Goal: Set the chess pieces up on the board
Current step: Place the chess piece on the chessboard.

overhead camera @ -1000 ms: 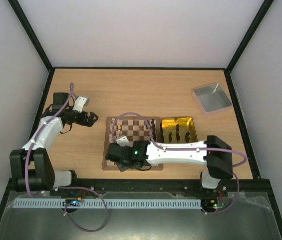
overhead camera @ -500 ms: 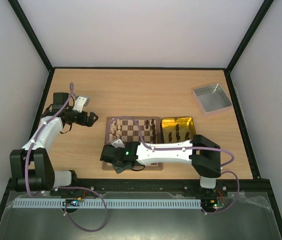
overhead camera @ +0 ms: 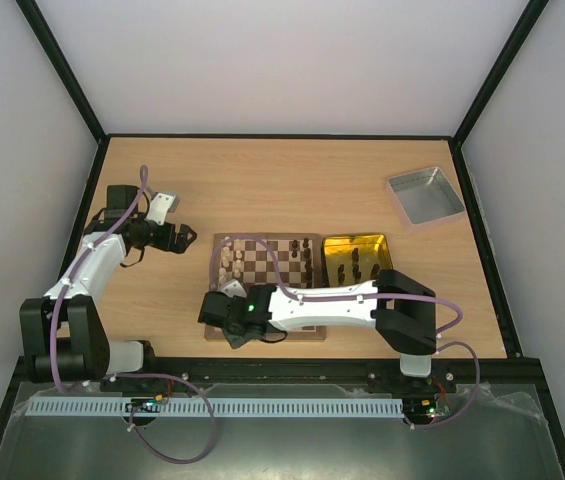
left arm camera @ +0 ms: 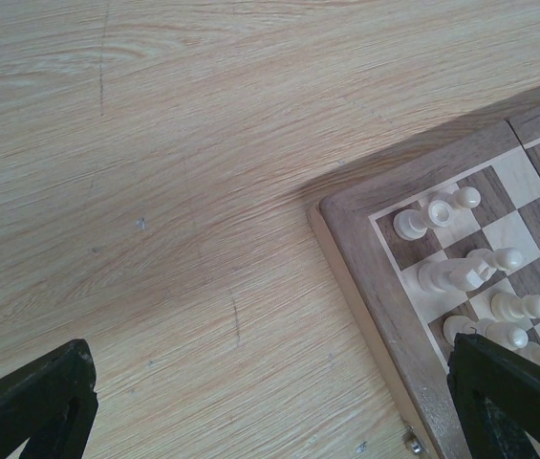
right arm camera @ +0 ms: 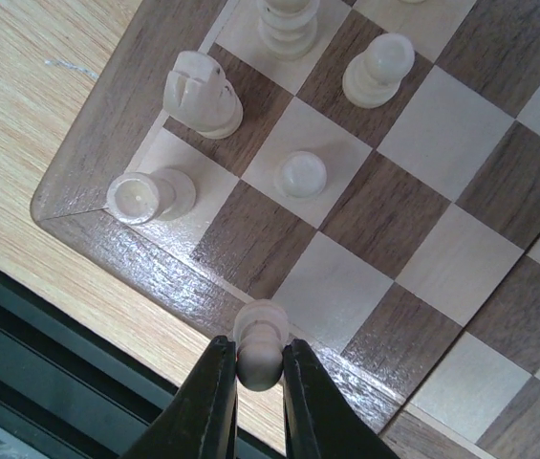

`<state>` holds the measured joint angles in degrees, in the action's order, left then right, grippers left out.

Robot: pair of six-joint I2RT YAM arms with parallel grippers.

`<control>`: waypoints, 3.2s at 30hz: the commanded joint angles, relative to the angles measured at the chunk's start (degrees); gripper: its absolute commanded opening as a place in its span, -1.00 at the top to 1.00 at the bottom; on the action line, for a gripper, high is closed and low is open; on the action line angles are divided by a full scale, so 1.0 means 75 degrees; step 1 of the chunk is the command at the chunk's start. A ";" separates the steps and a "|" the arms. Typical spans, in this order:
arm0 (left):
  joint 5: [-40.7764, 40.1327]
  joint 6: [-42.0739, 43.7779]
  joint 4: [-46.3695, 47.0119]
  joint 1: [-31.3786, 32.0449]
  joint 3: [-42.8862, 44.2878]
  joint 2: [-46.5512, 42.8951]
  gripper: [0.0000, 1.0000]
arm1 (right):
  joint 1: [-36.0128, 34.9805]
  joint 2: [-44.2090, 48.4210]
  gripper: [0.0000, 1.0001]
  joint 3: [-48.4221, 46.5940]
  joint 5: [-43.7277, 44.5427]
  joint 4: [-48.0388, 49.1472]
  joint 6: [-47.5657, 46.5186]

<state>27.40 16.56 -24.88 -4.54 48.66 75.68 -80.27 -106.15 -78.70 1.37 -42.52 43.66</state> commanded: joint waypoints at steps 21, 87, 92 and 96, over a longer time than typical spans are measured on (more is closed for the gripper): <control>0.0002 0.0089 0.0013 -0.0040 -0.0075 0.0165 -0.99 | 0.0155 -0.0460 0.77 -0.0333 0.0042 0.0267 -0.0403; -0.0015 0.0113 0.0048 0.0019 -0.0087 0.0342 -0.99 | 0.0332 0.0007 0.26 -0.0194 0.0154 0.0426 -0.0257; -0.0010 0.0113 0.0037 0.0020 -0.0084 0.0349 -0.99 | 0.0331 0.0280 0.27 -0.0188 0.0223 0.0309 -0.0126; -0.0006 0.0101 0.0036 0.0019 -0.0078 0.0329 -0.99 | 0.0332 0.0669 0.28 -0.0252 0.0470 0.0095 -0.0052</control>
<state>27.38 16.75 -24.75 -4.51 48.66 77.78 -78.00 -105.21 -80.47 1.50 -39.66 41.95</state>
